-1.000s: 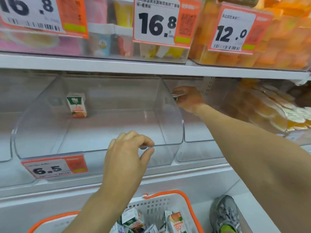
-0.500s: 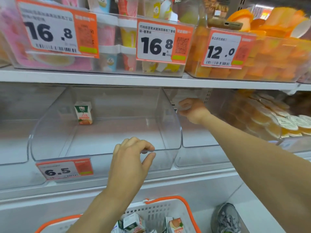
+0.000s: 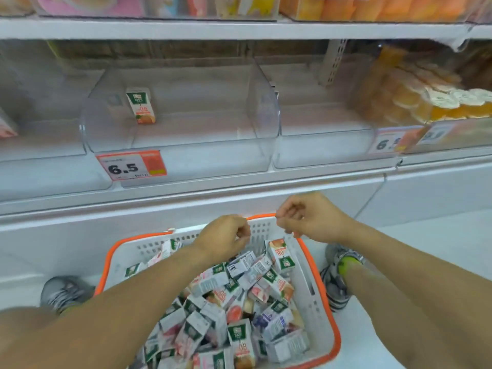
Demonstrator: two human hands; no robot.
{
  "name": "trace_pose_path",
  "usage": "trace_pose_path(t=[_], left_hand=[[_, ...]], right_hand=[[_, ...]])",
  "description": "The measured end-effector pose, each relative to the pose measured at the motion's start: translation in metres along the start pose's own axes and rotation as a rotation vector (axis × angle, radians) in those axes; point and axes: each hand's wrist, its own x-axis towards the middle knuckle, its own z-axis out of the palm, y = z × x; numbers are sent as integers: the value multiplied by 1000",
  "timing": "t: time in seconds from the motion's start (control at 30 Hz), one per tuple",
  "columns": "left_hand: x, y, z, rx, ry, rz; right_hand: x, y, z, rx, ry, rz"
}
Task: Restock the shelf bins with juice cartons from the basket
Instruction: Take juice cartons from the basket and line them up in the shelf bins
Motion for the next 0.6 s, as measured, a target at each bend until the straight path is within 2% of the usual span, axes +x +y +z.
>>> trace_pose_path(t=[0.1,0.2,0.3,0.4,0.5,0.6], left_hand=[[-20,-30,34,-25,-69,-233],[-37,-52,59,45,-136,-359],[-52,-63,73,171,-214,-398],[-58,-69,79,254,-227,-384],[-61,-76,84,135,-186,-440],[-65,-83,84,7,-104,-457]], right_hand=[[11,38,38,-175,-126,115],[25,66,64,-424,-253,140],[40,75,88,-529,-381,164],[57,78,111,-596,-498,195],[69,83,127,-747,-615,249],[74,84,139,-833,-591,245]])
